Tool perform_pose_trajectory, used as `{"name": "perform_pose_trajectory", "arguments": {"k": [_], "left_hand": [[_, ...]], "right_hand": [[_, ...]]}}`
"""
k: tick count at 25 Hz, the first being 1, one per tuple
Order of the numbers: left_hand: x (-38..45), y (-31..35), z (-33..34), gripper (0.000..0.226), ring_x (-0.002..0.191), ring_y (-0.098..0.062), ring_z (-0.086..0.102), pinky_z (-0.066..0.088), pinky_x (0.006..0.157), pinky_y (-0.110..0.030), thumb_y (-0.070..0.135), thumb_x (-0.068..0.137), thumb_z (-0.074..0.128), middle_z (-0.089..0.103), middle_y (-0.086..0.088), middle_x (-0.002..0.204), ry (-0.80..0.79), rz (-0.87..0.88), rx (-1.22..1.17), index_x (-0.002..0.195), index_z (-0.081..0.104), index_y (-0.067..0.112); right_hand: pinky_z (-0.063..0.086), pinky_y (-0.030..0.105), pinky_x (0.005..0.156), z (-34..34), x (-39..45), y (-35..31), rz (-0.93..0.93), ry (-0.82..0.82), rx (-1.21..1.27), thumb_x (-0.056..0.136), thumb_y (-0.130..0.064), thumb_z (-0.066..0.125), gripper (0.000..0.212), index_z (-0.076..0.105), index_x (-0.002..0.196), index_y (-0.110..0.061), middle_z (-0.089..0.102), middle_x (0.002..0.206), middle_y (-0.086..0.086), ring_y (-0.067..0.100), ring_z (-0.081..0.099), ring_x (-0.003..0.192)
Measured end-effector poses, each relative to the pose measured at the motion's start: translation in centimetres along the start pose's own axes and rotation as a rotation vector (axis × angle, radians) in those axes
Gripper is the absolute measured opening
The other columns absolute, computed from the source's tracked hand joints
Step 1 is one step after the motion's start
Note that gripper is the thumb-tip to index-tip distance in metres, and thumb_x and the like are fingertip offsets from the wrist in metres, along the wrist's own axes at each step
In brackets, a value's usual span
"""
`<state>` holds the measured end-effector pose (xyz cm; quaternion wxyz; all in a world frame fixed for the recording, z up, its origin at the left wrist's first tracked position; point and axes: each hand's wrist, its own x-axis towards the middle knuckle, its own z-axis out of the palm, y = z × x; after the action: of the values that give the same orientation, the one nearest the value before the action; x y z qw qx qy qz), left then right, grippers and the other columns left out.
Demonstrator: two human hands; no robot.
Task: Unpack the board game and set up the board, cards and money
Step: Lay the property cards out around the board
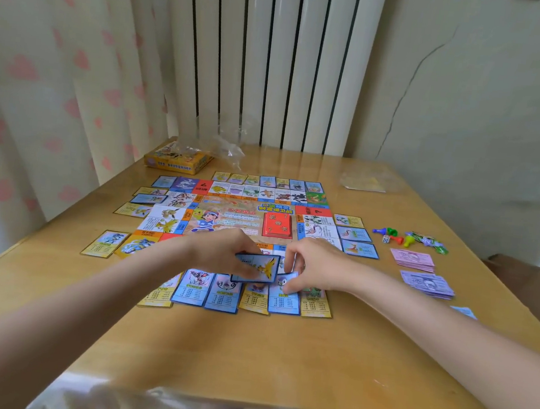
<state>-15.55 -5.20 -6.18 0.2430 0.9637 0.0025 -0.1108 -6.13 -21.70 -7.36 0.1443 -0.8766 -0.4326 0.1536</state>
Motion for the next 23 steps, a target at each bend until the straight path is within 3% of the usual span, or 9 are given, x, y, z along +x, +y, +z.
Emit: {"name": "perform_pose_trajectory", "arguments": {"k": [3, 4, 6, 7, 9, 13, 16, 20, 23], "left_hand": [[-0.2, -0.7, 0.0, 0.004, 0.07, -0.006, 0.059, 0.045, 0.063, -0.008, 0.023, 0.09, 0.061, 0.066, 0.007, 0.082, 0.034, -0.033, -0.213, 0.088, 0.064, 0.022], [-0.3, -0.9, -0.1, 0.005, 0.075, -0.009, 0.062, 0.049, 0.072, -0.014, 0.021, 0.09, 0.06, 0.07, 0.004, 0.085, 0.024, -0.034, -0.29, 0.088, 0.065, 0.022], [-0.3, -1.2, -0.3, 0.008, 0.082, -0.016, 0.065, 0.053, 0.083, -0.03, 0.017, 0.091, 0.059, 0.074, -0.006, 0.09, -0.008, -0.013, -0.377, 0.093, 0.067, 0.015], [-0.1, -1.3, -0.5, 0.009, 0.082, -0.016, 0.066, 0.053, 0.083, -0.033, 0.016, 0.091, 0.059, 0.074, -0.007, 0.089, -0.006, -0.009, -0.391, 0.095, 0.067, 0.013], [0.3, -1.1, -0.7, 0.006, 0.075, -0.009, 0.067, 0.056, 0.074, -0.024, 0.014, 0.09, 0.06, 0.071, -0.001, 0.084, 0.024, -0.016, -0.435, 0.094, 0.065, 0.015], [1.2, -0.9, -0.9, 0.012, 0.06, -0.002, 0.064, 0.052, 0.06, -0.014, 0.01, 0.086, 0.064, 0.066, 0.002, 0.08, 0.17, -0.035, -0.539, 0.094, 0.062, 0.018], [0.9, -1.8, -1.6, 0.013, 0.056, 0.0, 0.064, 0.05, 0.055, -0.012, 0.008, 0.088, 0.061, 0.068, 0.0, 0.079, 0.342, -0.066, -0.663, 0.1, 0.06, 0.014], [-0.7, -5.1, -3.3, 0.014, 0.051, -0.002, 0.057, 0.05, 0.055, -0.019, 0.01, 0.089, 0.06, 0.062, 0.0, 0.07, 0.617, -0.147, -0.399, 0.102, 0.063, 0.009], [-3.2, -9.3, -5.1, 0.022, 0.082, -0.023, 0.064, 0.047, 0.072, -0.029, 0.01, 0.085, 0.059, 0.063, -0.001, 0.082, 0.841, -0.35, -0.091, 0.106, 0.064, 0.015]], "right_hand": [[0.039, 0.025, 0.067, -0.3, 0.3, 0.1, -0.032, -0.013, -0.108, 0.072, -0.032, 0.078, 0.028, 0.05, 0.074, -0.026, 0.044, 0.084, -0.011, 0.012, 0.046, 0.087], [0.038, 0.023, 0.066, -0.5, 0.3, 0.1, -0.041, -0.003, -0.107, 0.072, -0.032, 0.077, 0.026, 0.053, 0.079, -0.024, 0.044, 0.086, -0.011, 0.01, 0.045, 0.085], [0.039, 0.019, 0.06, -1.3, 0.5, 0.0, -0.033, 0.003, 0.123, 0.075, -0.028, 0.076, 0.025, 0.058, 0.09, -0.019, 0.054, 0.092, -0.007, 0.007, 0.048, 0.073], [0.041, 0.019, 0.056, -1.8, 0.6, -0.2, -0.034, -0.005, 0.29, 0.078, -0.024, 0.074, 0.023, 0.059, 0.093, -0.017, 0.059, 0.093, -0.003, 0.007, 0.05, 0.066], [0.044, 0.019, 0.051, -2.2, 0.8, -0.6, -0.046, -0.003, 0.488, 0.082, -0.018, 0.07, 0.013, 0.06, 0.089, -0.015, 0.064, 0.081, 0.0, 0.007, 0.055, 0.059], [0.042, 0.015, 0.045, -2.6, 1.5, -1.4, -0.024, 0.058, 0.596, 0.085, -0.005, 0.064, 0.008, 0.058, 0.08, -0.006, 0.06, 0.061, 0.002, -0.001, 0.052, 0.042], [0.041, 0.016, 0.044, -2.9, 2.9, -1.7, 0.028, 0.088, 0.722, 0.083, -0.004, 0.067, 0.009, 0.058, 0.082, -0.007, 0.061, 0.063, 0.005, 0.008, 0.054, 0.048], [0.039, 0.017, 0.042, -1.6, 7.5, -5.0, 0.057, 0.15, 0.869, 0.08, -0.001, 0.068, 0.015, 0.057, 0.085, -0.009, 0.061, 0.066, 0.007, 0.009, 0.051, 0.047], [0.04, 0.015, 0.041, 0.2, 11.9, -9.0, 0.067, 0.171, 0.897, 0.081, 0.0, 0.068, 0.017, 0.056, 0.092, -0.005, 0.058, 0.066, 0.006, 0.006, 0.053, 0.045]]}}
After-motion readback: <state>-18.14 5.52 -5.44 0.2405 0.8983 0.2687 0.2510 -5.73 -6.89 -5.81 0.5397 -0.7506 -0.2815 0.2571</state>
